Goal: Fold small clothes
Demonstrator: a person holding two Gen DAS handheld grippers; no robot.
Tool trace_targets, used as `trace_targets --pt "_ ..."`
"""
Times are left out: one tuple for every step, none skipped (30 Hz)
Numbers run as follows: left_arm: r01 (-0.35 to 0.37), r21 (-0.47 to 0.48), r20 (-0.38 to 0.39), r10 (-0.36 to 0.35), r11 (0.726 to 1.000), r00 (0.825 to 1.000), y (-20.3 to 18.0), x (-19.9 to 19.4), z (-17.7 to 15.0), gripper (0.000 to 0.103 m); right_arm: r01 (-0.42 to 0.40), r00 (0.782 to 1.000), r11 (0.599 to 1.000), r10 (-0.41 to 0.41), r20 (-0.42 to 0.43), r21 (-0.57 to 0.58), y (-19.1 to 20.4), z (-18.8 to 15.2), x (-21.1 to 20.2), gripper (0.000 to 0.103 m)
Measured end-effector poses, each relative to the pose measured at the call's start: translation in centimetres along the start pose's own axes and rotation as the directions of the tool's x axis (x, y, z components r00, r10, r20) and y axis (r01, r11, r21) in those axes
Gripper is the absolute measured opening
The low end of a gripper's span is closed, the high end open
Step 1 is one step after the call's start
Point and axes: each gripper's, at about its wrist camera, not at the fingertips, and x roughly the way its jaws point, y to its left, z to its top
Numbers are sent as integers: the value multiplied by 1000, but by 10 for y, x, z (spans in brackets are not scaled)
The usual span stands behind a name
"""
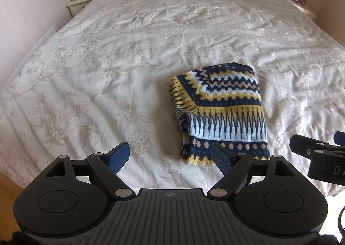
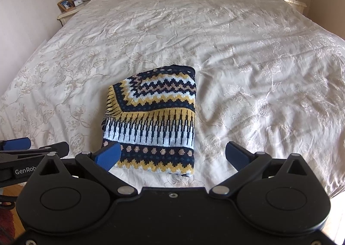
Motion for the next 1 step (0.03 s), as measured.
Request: trace_targets --pt "1 4 -4 -1 1000 1000 -1 2 1 83 1 1000 1000 -1 -2 4 -1 0 2 102"
